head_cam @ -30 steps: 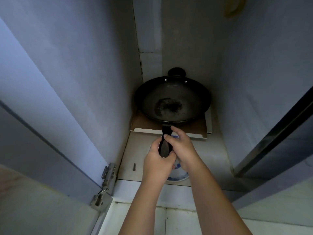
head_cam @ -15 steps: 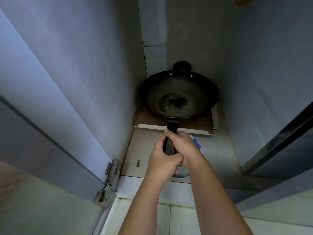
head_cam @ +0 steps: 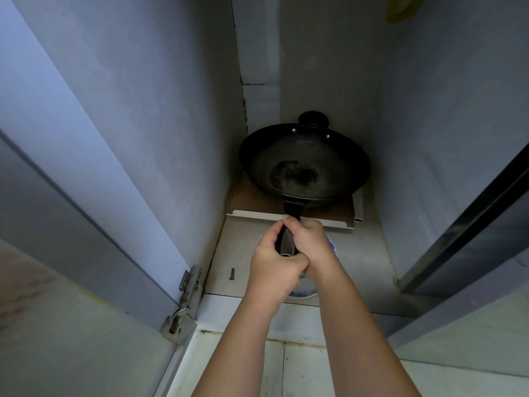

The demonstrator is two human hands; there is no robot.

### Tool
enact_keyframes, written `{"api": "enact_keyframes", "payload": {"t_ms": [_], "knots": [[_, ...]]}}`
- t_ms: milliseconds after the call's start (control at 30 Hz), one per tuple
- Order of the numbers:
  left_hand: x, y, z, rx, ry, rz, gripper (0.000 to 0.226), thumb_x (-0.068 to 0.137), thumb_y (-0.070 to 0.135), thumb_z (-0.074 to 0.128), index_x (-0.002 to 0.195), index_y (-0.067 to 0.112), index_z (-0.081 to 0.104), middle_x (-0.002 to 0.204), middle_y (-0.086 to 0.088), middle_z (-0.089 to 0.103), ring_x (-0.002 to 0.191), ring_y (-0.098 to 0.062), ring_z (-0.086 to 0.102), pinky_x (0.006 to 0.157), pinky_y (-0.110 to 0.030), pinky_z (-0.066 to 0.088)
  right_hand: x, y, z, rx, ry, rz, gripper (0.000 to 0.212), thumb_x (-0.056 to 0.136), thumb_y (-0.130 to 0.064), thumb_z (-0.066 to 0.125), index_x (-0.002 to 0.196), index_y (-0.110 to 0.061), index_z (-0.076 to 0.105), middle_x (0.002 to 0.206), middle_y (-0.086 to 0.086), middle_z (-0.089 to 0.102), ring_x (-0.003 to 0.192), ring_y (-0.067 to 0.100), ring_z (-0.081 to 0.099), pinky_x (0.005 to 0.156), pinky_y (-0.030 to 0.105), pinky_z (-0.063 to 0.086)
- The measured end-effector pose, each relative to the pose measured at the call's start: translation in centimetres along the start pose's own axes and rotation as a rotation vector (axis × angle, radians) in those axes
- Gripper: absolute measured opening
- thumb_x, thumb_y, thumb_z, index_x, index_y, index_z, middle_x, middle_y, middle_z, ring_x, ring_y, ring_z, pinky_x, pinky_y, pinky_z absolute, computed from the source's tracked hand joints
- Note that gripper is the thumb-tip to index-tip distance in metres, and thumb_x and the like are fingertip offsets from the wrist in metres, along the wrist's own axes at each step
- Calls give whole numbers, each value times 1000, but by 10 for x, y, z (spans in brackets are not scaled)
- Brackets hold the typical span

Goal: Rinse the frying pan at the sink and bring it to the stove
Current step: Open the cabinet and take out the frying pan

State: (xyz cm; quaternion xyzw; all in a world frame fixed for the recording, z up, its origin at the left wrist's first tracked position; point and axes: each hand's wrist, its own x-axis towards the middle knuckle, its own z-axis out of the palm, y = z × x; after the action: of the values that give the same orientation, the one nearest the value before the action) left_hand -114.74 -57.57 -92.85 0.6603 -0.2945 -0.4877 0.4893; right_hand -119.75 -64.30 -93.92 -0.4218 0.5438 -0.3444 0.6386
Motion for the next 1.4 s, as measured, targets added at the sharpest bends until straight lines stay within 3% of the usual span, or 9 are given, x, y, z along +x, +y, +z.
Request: {"api": "enact_keyframes", "payload": {"t_ms": [100, 167, 200, 267, 333, 400, 700, 1033, 1400], "knots": [[-5, 6, 1, 27, -11, 12, 73, 75, -7, 57, 135, 32, 45, 96, -5, 67, 43, -8, 57, 37, -20, 43, -6, -5, -3, 15, 3, -22, 18, 93, -20, 51, 83, -6, 55, 64, 4, 55, 57, 14, 55, 41, 16, 42], [-14, 8, 2, 57, -10, 22, 74, 74, -4, 58, 136, 34, 43, 107, -6, 68, 82, -30, 70, 64, -40, 59, -13, -8, -5, -7, 12, -30, 18, 93, -21, 51, 85, -5, 56, 66, 5, 55, 59, 14, 56, 47, 20, 42], [-21, 10, 3, 67, -9, 29, 74, 74, -2, 59, 136, 35, 42, 114, -6, 66, 101, -39, 64, 80, -47, 56, -19, -10, -6, -19, 13, -34, 18, 93, -21, 51, 86, -5, 56, 66, 5, 55, 59, 14, 56, 48, 21, 42], [-32, 15, 1, 72, -10, 37, 75, 73, 0, 60, 136, 35, 41, 120, -4, 64, 110, -43, 58, 87, -50, 52, -32, -17, -5, -32, 14, -39, 20, 93, -20, 51, 81, -5, 56, 64, 5, 55, 57, 14, 55, 44, 17, 43], [-44, 24, -1, 63, -14, 39, 74, 74, 0, 60, 137, 33, 41, 120, -3, 63, 93, -35, 65, 67, -39, 59, -47, -27, -5, -31, 13, -35, 24, 93, -19, 50, 71, -9, 53, 62, 4, 53, 55, 13, 54, 42, 15, 43], [-60, 36, -5, 30, -21, 24, 72, 75, -1, 59, 138, 31, 42, 116, -4, 64, 63, -16, 59, 42, -20, 45, -64, -38, -2, -36, -2, -15, 27, 93, -18, 50, 68, -10, 52, 60, 4, 54, 54, 14, 54, 43, 17, 42], [-153, 99, -22, -32, 39, -211, 70, 76, -7, 52, 136, 28, 44, 89, 2, 62, 30, -2, 42, 34, -16, 32, -159, -89, 3, -62, -24, 183, 24, 92, -15, 50, 69, -9, 50, 57, 4, 50, 50, 13, 52, 43, 17, 41], [-246, 182, -39, 0, 55, -358, 64, 76, -9, 49, 130, 25, 49, 72, 7, 56, 30, -2, 42, 32, -14, 31, -253, -155, 10, -143, -56, 343, 27, 91, -15, 50, 65, -9, 48, 57, 4, 46, 51, 14, 48, 45, 19, 37], [-343, 246, -49, 12, 83, -502, 64, 76, -8, 50, 130, 27, 47, 85, -3, 62, 42, -10, 46, 34, -16, 34, -350, -204, 8, -197, -82, 486, 28, 91, -16, 51, 64, -8, 45, 54, 4, 43, 49, 15, 45, 47, 23, 36]]}}
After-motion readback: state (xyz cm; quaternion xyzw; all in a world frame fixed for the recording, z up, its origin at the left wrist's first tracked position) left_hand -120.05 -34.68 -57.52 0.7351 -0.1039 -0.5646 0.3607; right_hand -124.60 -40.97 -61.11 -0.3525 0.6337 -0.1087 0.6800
